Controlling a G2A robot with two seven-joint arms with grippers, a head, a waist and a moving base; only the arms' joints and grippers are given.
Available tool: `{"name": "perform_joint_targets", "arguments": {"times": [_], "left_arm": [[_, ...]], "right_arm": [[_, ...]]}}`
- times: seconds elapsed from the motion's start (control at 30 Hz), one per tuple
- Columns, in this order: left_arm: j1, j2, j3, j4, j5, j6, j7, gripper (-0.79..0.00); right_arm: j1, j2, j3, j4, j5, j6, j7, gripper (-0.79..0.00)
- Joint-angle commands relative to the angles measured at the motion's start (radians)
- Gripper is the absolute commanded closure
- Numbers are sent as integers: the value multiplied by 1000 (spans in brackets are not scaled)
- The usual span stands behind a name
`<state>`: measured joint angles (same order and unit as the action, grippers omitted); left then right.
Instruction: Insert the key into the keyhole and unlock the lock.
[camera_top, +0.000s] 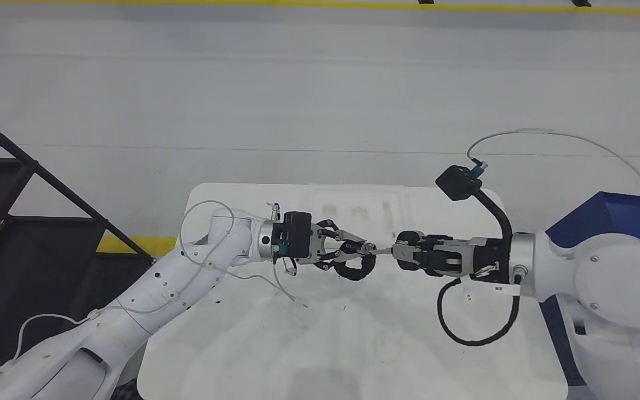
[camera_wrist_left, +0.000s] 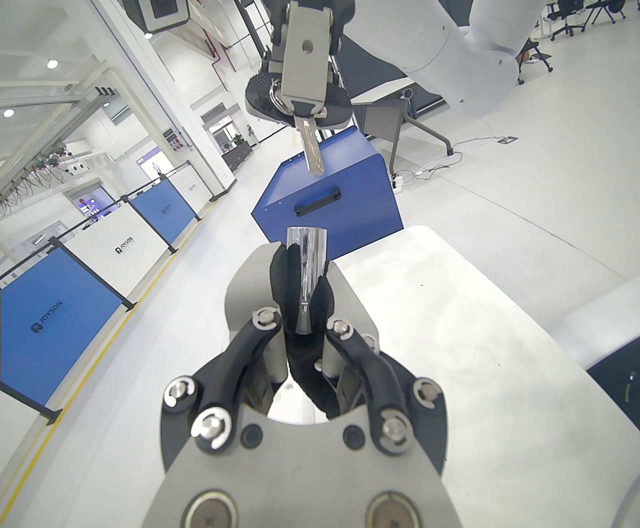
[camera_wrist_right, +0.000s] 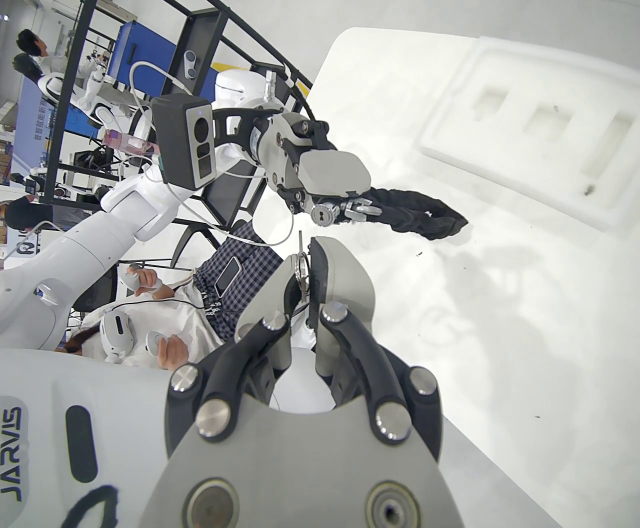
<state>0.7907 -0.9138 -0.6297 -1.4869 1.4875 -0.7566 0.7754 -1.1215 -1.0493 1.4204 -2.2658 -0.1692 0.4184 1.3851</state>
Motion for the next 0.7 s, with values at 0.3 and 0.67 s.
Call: {"name": "perform_joint_targets", "arguments": {"times": [0.3, 0.67], "left_arm": [[13, -31, 8, -22, -21, 31, -88, 0], [14, -71, 23, 21, 21, 123, -81, 0]], "right_arm": [[19, 40, -71, -73, -219, 1, 15, 0], [44, 94, -118, -84, -261, 52, -35, 0]]}}
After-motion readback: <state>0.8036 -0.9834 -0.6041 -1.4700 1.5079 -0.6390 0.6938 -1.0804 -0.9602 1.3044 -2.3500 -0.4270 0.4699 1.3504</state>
